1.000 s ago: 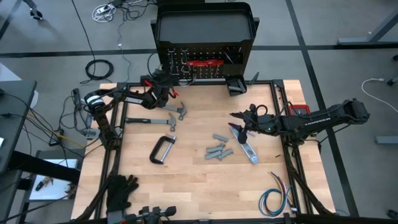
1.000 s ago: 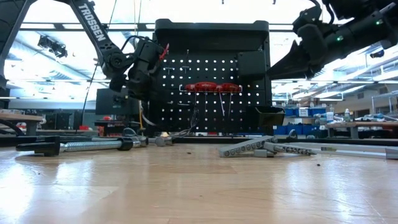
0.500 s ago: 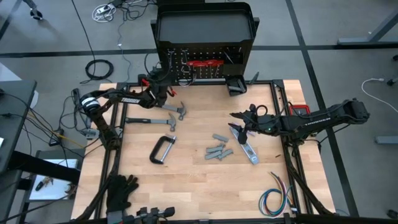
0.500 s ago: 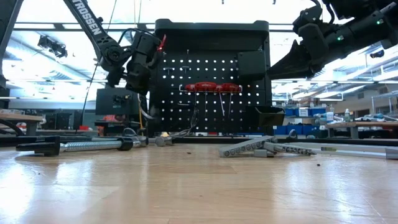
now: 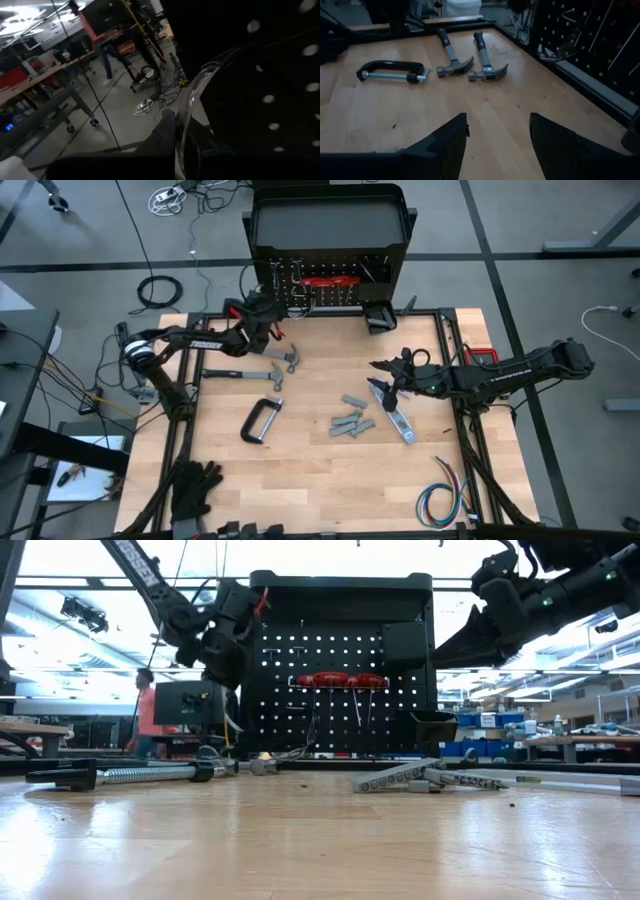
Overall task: Hang tools onto peg board
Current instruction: Unhang the left glasses
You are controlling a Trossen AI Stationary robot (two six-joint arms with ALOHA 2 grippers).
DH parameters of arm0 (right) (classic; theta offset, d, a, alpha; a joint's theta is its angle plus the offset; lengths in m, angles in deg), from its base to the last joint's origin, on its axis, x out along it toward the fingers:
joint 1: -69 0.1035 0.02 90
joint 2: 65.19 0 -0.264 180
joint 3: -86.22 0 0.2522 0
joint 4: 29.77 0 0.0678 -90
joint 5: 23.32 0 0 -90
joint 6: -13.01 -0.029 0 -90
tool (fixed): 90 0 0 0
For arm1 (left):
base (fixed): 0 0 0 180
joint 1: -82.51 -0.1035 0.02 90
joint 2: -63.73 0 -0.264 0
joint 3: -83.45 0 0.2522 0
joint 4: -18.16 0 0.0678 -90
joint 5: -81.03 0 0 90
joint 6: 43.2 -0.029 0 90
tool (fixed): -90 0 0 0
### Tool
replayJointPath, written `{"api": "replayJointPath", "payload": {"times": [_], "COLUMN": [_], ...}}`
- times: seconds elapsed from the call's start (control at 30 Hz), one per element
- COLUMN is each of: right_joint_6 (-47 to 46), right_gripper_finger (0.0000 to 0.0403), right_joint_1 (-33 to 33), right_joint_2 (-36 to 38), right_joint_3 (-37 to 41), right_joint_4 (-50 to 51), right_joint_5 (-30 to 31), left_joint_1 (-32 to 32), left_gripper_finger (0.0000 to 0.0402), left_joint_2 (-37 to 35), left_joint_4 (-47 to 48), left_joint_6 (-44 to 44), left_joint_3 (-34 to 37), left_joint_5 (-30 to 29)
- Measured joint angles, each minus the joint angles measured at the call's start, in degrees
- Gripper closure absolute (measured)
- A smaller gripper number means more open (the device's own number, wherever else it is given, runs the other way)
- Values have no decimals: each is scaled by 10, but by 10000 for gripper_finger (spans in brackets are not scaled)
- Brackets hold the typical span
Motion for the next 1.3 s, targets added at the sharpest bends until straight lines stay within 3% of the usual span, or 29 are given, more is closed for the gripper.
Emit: {"api": "replayJointPath", "payload": {"times": [0.17, 0.33, 0.47, 0.63, 0.77, 0.83, 1.0, 1.3], "right_joint_6": [-3, -9, -9, -27, -39, -47, -65, -123], "right_gripper_finger": [183, 183, 183, 183, 183, 183, 183, 183], "right_joint_1": [0, 0, 0, 0, 0, 0, -3, 0], "right_joint_2": [0, 0, 0, 0, 0, 0, -1, -1], "right_joint_3": [0, 0, 0, 0, 0, 0, 0, 0], "right_joint_4": [22, 26, 24, 22, 22, 22, 21, 21], "right_joint_5": [0, 0, 0, 0, 0, 0, 0, 10], "left_joint_1": [21, 37, 63, 108, 160, 197, 292, 373], "left_gripper_finger": [394, 394, 394, 394, 394, 394, 394, 387], "left_joint_2": [-80, -166, -217, -258, -261, -251, -191, -88], "left_joint_4": [144, 346, 458, 555, 577, 561, 531, 479], "left_joint_6": [48, 149, 168, 175, 227, 271, 327, 373], "left_joint_3": [0, 0, 0, 0, 0, 0, 0, 0], "left_joint_5": [48, 170, 267, 460, 623, 637, 604, 653]}}
